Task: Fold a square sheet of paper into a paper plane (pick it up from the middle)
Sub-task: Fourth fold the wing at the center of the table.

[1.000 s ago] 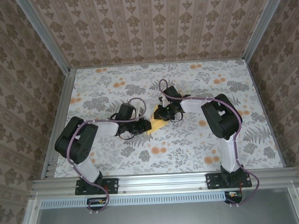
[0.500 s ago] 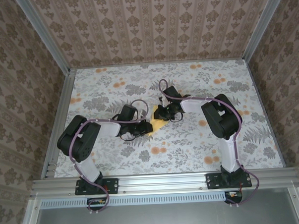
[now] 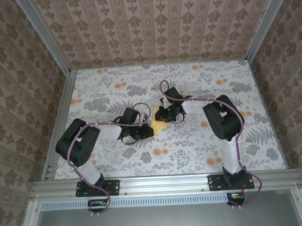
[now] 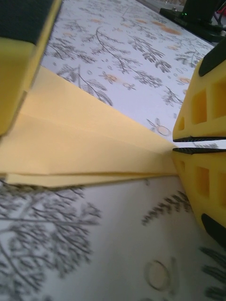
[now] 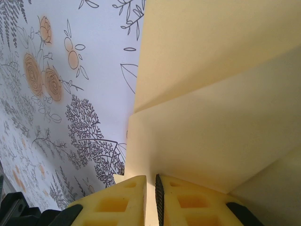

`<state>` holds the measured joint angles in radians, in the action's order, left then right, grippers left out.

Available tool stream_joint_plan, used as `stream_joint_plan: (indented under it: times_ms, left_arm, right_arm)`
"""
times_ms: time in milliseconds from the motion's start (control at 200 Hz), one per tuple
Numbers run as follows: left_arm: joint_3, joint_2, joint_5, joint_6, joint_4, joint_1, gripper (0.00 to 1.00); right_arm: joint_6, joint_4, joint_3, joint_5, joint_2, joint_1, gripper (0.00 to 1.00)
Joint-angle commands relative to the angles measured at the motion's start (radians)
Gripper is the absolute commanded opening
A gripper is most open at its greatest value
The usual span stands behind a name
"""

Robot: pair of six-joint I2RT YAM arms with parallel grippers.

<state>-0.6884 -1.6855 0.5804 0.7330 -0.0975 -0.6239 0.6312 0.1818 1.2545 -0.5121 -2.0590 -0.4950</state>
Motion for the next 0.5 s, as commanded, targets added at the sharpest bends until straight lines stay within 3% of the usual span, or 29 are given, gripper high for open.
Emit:
stream_joint_plan:
  times_ms: [0,250,495]
  left_arm:
    - [0.028,0.054,-0.024,-0.035,0.154,-0.005,0.14]
    - [0.009,0.213,-0.159,-0.019,0.061,0.005,0.12]
    - [-0.059,0.093,-0.185,0.001,-0.022,-0.04,0.09]
  right_arm:
    - [0.004,0.038,-0.03,0.047,-0.054,0.0,0.16]
    - [0.018,0.025,-0.039,0.061,-0.05,-0.001,0.16]
    - [0.033,0.01,-0.043,0.059,-0.055,-0.004,0.16]
